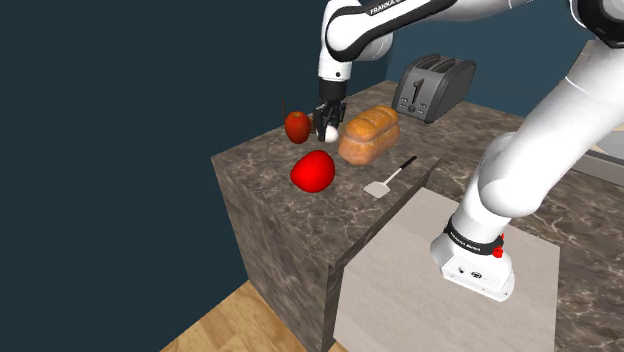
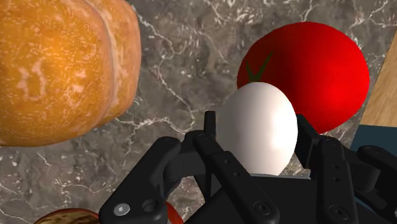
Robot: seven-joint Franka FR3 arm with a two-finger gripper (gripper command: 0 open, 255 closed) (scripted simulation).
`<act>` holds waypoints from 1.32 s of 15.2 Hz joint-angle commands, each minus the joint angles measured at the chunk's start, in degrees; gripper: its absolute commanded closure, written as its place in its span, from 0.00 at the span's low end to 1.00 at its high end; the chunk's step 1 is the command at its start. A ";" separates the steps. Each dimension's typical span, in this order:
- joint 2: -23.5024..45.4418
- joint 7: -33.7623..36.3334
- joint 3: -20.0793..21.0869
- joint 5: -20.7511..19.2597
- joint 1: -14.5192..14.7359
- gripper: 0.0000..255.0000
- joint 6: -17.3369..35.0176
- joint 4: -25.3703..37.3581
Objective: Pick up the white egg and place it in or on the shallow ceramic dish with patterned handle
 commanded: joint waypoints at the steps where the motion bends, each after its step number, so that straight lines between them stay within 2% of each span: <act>1: 3.31 -1.86 -1.26 -0.34 -0.80 1.00 -0.71 3.66; 12: 23.26 -11.59 -6.61 0.55 -5.83 1.00 -7.09 27.93; 16: 31.61 -14.34 -7.63 1.60 -8.26 1.00 -11.03 39.51; 20: 41.18 -16.37 -8.12 2.81 -11.26 1.00 -16.32 53.78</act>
